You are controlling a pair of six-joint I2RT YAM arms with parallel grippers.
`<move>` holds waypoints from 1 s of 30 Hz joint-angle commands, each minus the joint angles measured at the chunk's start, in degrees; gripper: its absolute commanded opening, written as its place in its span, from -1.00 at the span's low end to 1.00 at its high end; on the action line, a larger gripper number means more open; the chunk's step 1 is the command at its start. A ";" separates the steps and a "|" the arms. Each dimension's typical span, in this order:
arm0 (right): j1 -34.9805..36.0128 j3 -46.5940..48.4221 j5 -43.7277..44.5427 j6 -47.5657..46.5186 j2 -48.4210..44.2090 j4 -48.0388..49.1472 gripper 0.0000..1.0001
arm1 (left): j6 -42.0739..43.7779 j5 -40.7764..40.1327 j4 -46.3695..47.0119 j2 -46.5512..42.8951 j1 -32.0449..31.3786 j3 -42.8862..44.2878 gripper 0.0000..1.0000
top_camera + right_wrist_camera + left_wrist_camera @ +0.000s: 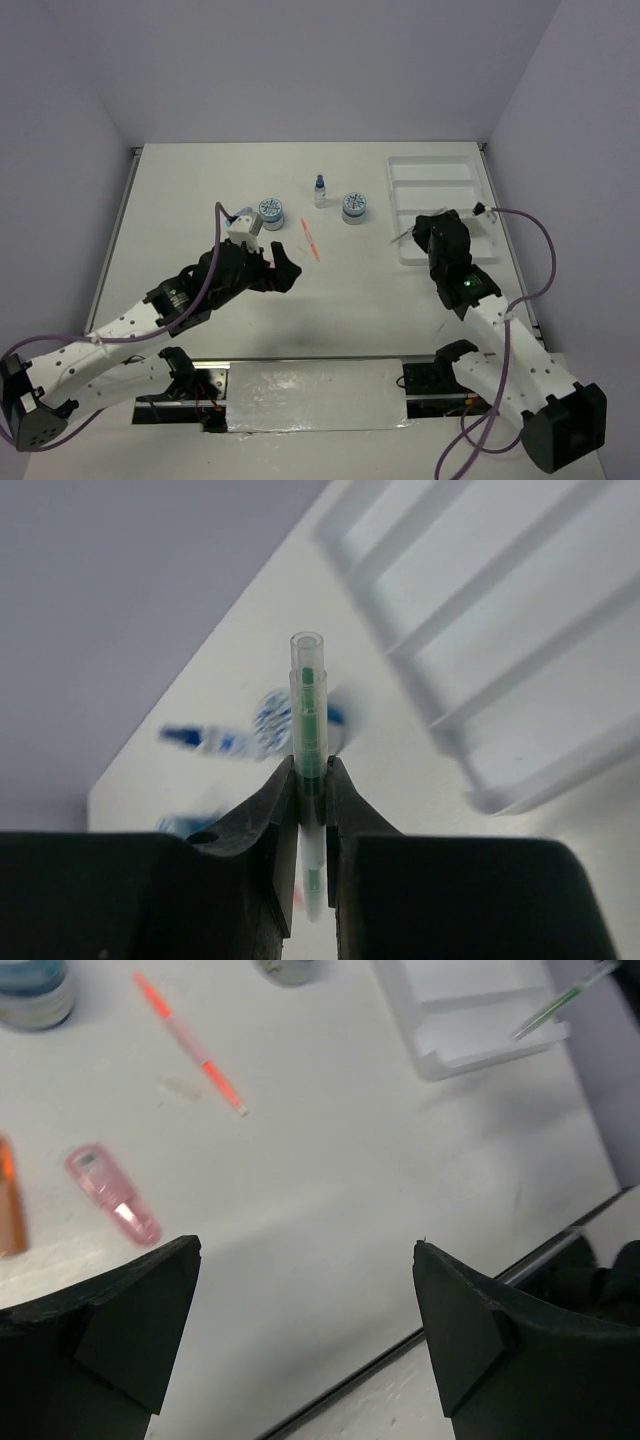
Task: Sort the stationery into containers
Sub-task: Place the pen in the storage box.
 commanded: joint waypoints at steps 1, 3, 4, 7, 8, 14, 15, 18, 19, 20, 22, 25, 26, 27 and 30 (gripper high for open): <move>-6.14 2.83 10.59 9.85 4.70 -9.01 -1.00 | -2.73 -6.19 -15.52 -3.82 -0.25 2.06 0.99; -11.39 3.01 8.86 9.61 9.01 -7.99 -1.00 | -2.55 -5.03 -16.67 -6.46 -0.25 1.71 0.99; -13.17 2.75 7.45 9.17 11.72 -5.28 -1.00 | -2.38 -4.50 -17.11 -7.25 -0.34 1.62 0.99; -19.14 1.69 2.87 7.24 16.65 -0.36 -1.00 | -1.94 -3.62 -19.31 -9.98 -0.34 1.88 0.99; -20.30 1.43 1.91 6.80 17.80 0.72 -1.00 | -1.85 -3.44 -20.53 -11.03 -0.42 2.06 0.99; -27.07 2.47 -6.79 0.99 26.77 9.77 -1.00 | -0.62 -4.23 -24.32 -13.93 -0.42 3.29 0.99; -27.68 2.83 -8.20 0.47 27.74 10.13 -1.00 | -0.27 -4.49 -24.93 -14.11 -0.42 3.12 0.99; -28.39 3.62 -9.18 0.64 30.90 9.95 -0.96 | -0.27 -5.28 -25.29 -14.46 -0.42 2.33 0.99; -28.57 3.62 -9.35 0.81 32.13 10.30 -0.94 | -0.35 -5.28 -25.20 -14.29 -0.42 2.15 0.99; -28.74 3.62 -9.79 0.73 32.84 10.92 -0.87 | -0.35 -5.02 -24.94 -14.12 -0.42 1.97 0.99; -29.18 4.15 -10.58 0.38 34.68 11.36 -0.77 | -0.18 -4.06 -24.07 -13.85 -0.42 1.53 0.99; -29.54 5.03 -11.81 -0.77 35.57 11.28 -0.36 | 0.00 -4.05 -24.06 -13.50 -0.42 1.36 0.99; -29.45 4.86 -11.99 -0.94 35.31 11.27 0.05 | 0.00 -3.97 -23.89 -13.41 -0.42 1.44 0.99; -29.54 4.77 -11.73 -0.86 34.44 10.75 0.21 | 0.00 -4.05 -23.88 -13.41 -0.42 1.36 0.99; -29.45 4.06 -11.12 -0.51 31.45 10.40 0.50 | -0.26 -4.23 -23.45 -13.15 -0.42 1.36 0.99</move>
